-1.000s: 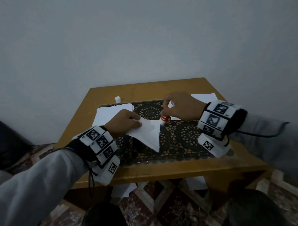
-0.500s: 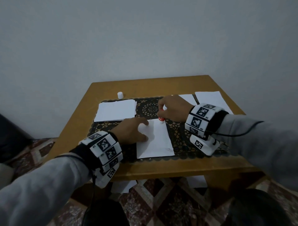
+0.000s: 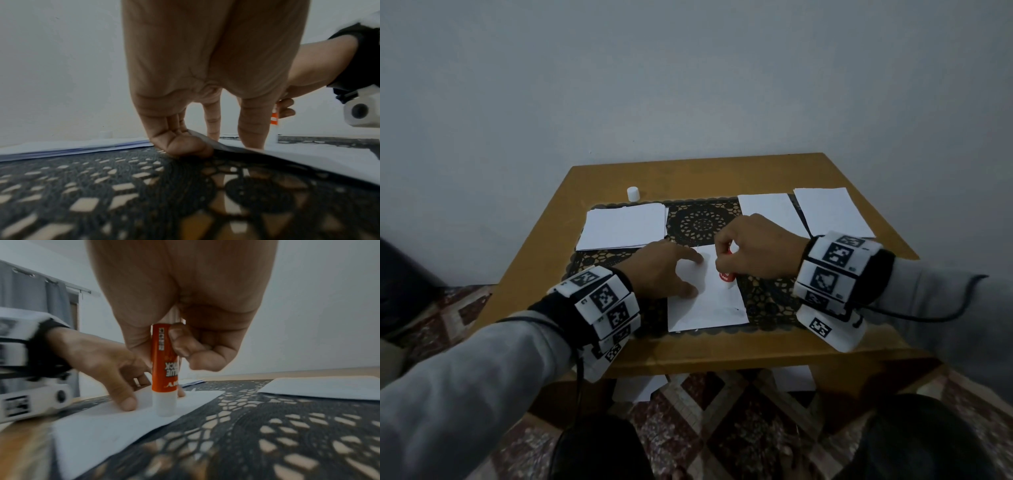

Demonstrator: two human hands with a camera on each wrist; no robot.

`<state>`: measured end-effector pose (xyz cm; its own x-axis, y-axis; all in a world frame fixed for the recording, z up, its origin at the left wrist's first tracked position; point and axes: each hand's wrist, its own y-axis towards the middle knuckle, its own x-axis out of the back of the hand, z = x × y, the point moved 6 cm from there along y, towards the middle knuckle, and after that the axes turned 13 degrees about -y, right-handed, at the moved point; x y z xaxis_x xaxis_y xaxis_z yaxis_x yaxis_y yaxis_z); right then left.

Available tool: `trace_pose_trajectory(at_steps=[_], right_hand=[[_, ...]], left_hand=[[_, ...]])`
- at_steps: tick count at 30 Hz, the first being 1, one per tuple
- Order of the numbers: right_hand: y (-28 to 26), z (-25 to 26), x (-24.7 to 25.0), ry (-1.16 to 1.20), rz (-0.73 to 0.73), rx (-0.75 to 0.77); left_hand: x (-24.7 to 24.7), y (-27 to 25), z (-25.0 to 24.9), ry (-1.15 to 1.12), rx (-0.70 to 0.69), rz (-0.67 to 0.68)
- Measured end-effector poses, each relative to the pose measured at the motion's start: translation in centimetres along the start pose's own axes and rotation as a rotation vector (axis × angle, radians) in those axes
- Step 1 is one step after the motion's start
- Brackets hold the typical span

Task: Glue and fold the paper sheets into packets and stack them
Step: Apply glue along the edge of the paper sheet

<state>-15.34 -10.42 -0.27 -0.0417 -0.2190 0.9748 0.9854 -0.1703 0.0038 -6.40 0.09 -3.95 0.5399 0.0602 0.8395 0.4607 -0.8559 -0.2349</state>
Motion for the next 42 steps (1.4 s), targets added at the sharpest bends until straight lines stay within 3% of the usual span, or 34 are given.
trace_pose_trajectory(at_steps=[5,9,11,13,16,18,24,30,42], right_hand=[[-2.6,1.1,-0.5,0.014,0.086,0.045],[-3.5,1.1,-0.6,0.052,0.122,0.055],[-3.4,0.6,-0.6,0.067,0.129,0.048],[-3.2,0.0,-0.5,0.061,0.146,0.04],[-2.9,-1.6,0.5,0.038,0.124,-0.012],[-2.4,-3.0,1.5,0.037,0.057,-0.066],[-0.5,-5.8,3.5,-0.013,-0.183,-0.266],[0.4,-3.7,2.6,-0.025,-0.141,-0.168],[1.7,-2.1,1.0,-0.06,-0.064,-0.121]], left_hand=[[0.5,0.9,-0.5,-0.004,-0.041,-0.026],[2.8,1.7,-1.5,-0.232,-0.157,-0.192],[4.2,1.8,-1.9,-0.335,-0.206,-0.21],[4.9,1.6,-2.1,-0.352,-0.207,-0.096],[4.6,0.6,-1.2,-0.188,-0.087,0.205],[4.1,-0.3,-0.7,-0.217,-0.037,0.298],[2.7,-0.4,0.5,-0.249,-0.019,0.076],[1.5,-0.3,1.5,-0.153,0.027,0.056],[0.5,-0.4,0.5,-0.016,0.013,-0.011]])
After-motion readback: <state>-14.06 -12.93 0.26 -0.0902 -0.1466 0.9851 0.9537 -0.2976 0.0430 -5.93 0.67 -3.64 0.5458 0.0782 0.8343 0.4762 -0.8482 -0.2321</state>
